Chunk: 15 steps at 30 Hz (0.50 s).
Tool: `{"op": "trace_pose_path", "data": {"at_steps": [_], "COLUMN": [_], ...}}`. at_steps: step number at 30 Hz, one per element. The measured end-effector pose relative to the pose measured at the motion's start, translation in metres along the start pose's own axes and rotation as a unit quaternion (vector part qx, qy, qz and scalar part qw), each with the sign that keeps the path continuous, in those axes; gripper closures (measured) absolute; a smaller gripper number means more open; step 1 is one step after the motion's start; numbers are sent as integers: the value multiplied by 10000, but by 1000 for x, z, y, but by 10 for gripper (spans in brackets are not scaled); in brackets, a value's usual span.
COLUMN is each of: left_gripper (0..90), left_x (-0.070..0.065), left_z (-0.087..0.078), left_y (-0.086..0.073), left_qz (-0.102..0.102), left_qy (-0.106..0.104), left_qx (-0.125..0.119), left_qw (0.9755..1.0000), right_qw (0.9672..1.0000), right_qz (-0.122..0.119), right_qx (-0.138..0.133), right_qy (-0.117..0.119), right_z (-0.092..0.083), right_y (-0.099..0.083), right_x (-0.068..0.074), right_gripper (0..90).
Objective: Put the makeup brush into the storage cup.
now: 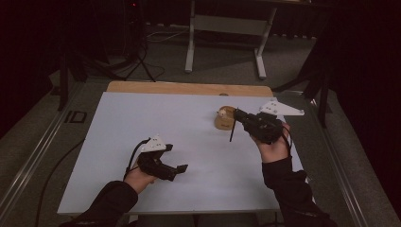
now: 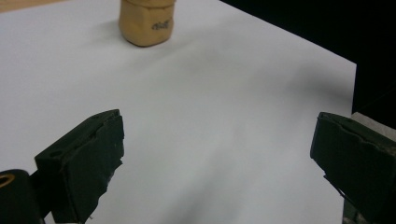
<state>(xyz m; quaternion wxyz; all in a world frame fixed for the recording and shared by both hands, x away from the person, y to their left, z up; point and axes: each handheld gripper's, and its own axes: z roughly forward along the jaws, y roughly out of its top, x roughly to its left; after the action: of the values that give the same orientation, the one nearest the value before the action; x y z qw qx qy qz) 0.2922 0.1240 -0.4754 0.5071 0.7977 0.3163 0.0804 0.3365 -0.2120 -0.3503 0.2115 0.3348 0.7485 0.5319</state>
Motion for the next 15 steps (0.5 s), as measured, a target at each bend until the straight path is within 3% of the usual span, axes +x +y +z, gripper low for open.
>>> {"op": "trace_pose_path", "data": {"at_steps": [7,15], "left_gripper": [34,35], "left_x": [10,16], "left_z": [-10,-16], "left_y": [-10,-20], "left_qz": [-61,-153], "left_qy": [148,239], "left_qx": [-311,-509], "left_qw": [9994,9983], "right_qw": [9998,9994], "right_qz": [105,35], "right_qx": [-152,-284], "right_qy": [-70,-209], "right_z": [-2,-3], "right_y": [14,33], "right_x": [-13,-25], "right_gripper": [858,858]}}
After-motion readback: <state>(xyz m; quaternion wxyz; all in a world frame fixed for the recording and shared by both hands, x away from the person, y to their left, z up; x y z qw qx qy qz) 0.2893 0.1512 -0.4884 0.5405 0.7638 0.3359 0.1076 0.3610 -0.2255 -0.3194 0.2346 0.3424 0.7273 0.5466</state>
